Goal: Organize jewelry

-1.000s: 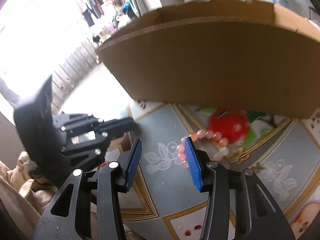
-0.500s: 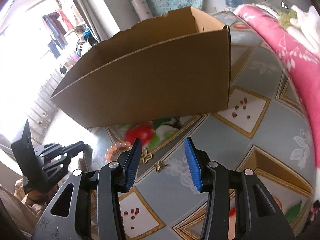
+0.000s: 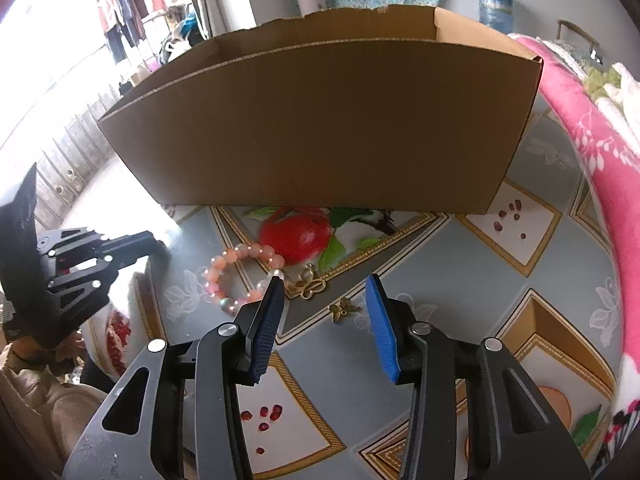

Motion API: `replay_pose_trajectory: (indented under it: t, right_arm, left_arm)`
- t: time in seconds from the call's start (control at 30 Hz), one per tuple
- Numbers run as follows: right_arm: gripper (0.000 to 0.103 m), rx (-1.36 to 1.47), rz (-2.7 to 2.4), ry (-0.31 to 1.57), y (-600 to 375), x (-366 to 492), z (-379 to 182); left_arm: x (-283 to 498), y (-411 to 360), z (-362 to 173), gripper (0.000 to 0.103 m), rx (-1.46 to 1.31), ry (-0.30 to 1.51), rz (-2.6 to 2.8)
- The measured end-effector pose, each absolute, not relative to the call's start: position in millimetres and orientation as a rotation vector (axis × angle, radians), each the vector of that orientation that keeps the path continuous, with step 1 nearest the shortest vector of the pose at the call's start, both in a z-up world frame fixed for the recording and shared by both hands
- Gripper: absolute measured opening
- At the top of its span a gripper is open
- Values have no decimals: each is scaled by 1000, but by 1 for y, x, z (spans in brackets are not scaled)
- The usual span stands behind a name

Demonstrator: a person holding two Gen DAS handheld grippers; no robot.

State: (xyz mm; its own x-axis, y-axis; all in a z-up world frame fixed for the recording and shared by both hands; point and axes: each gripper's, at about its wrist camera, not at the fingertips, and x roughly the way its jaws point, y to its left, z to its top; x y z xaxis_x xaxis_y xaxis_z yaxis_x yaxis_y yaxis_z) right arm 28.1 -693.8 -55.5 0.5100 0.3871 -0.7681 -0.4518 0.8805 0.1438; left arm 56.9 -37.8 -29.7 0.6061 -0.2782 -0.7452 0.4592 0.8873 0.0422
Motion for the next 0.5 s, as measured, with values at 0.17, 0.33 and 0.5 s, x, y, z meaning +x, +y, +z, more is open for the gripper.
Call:
replay_pose_trajectory:
  t: [0.17, 0.33, 0.5]
  right_arm:
    - [32, -128, 480, 911, -687, 28, -63]
    - [30, -170, 461, 897, -679, 27, -66]
    - [26, -187, 452, 890, -677, 19, -72]
  left_arm:
    - [56, -38, -30, 3, 239, 815, -430]
    - [56, -38, -30, 3, 239, 815, -431]
    - [56, -38, -30, 3, 239, 815, -430]
